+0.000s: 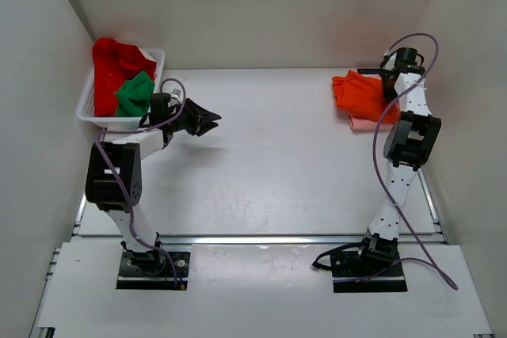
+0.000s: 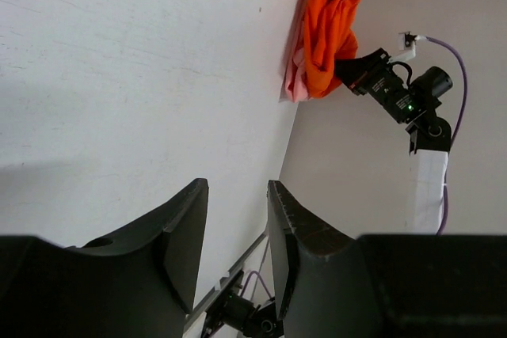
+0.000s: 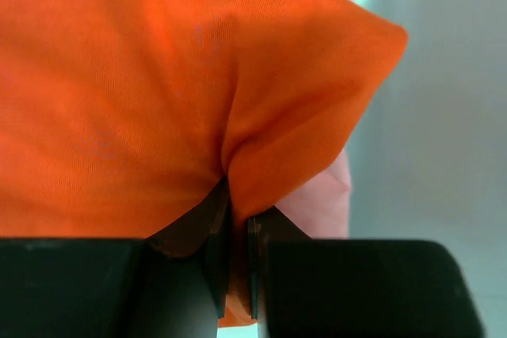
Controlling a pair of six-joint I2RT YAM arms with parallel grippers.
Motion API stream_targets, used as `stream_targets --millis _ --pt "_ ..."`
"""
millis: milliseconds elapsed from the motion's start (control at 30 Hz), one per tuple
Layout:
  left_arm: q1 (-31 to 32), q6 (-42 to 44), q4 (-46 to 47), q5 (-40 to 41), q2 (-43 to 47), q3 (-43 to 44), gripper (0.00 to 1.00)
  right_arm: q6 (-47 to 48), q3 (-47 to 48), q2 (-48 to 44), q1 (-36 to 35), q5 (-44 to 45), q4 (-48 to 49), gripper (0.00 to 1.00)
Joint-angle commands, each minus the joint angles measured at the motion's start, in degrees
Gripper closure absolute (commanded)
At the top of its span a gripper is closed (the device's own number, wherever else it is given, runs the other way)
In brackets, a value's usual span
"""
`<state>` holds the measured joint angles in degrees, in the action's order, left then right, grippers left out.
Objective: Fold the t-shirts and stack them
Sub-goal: Put the neatly folded tshirt into the corner of the board with the right arm
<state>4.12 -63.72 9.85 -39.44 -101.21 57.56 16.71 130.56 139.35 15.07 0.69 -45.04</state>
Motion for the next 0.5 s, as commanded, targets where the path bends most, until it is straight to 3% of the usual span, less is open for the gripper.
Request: stream_targets --millis 0,67,233,400,467 --pt "0.97 1.94 -0.18 -0.73 -0.3 -0.35 0.53 4.29 -0.04 -0.48 -1.45 16.77 7.49 1.0" --pt "1.59 1.85 -0.27 -0.64 -1.09 -0.78 0.53 3.34 -0.74 -0.65 -1.36 18.03 8.91 0.99" --pt "2.56 1.76 -0.44 -0.55 -1.62 -0.87 0.52 2.98 -5.65 -6.45 -2.32 10.31 12.68 0.78" --pt "3.52 1.76 0.0 -0.11 -1.01 -2.36 0.52 0.44 -9.8 -11.2 -3.03 -4.79 15.15 0.7" --pt "3.44 1.76 -0.09 -0.46 -0.83 -2.54 0.52 -0.8 -8.41 -10.68 -2.85 -5.52 14.54 0.41"
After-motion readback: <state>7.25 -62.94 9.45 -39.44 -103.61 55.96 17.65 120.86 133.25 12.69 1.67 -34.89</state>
